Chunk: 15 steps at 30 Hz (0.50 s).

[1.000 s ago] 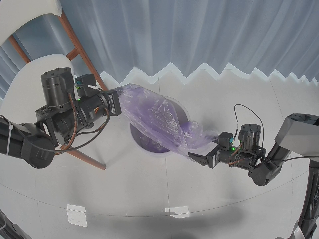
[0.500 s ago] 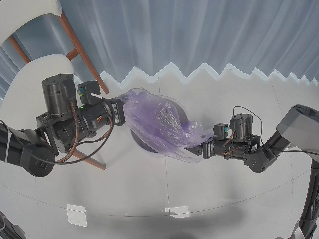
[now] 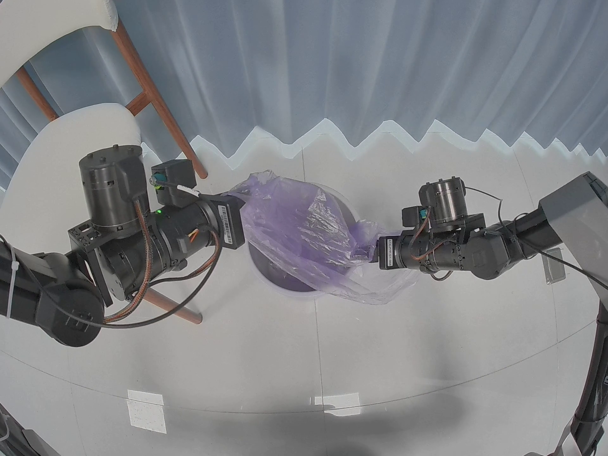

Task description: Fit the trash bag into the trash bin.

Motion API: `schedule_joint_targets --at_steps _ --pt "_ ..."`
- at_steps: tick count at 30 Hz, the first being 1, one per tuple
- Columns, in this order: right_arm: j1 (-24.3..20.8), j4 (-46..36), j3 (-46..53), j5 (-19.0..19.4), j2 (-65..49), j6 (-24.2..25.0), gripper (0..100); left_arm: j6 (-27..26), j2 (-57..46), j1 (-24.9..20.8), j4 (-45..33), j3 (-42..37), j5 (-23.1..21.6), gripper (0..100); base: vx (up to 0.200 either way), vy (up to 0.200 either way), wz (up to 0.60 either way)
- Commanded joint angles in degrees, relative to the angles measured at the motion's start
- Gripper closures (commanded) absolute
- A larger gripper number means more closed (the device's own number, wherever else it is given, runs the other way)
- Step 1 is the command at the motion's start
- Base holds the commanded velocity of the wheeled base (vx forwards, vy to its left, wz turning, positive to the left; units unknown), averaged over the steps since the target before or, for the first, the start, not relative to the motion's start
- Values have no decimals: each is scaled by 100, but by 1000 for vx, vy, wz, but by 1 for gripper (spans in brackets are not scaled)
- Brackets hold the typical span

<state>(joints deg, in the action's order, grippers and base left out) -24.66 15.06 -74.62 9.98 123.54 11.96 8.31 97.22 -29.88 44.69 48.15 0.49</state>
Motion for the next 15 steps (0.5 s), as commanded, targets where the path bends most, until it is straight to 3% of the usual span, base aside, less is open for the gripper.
schedule_joint_targets --at_steps 1,15 --pt "-144 -442 -589 -427 179 61 0 -5 -89 -18 5 -87 4 100 0 0 0" --pt "-478 -433 -1151 -954 856 184 0 21 -98 35 -13 -104 197 100 0 0 0"
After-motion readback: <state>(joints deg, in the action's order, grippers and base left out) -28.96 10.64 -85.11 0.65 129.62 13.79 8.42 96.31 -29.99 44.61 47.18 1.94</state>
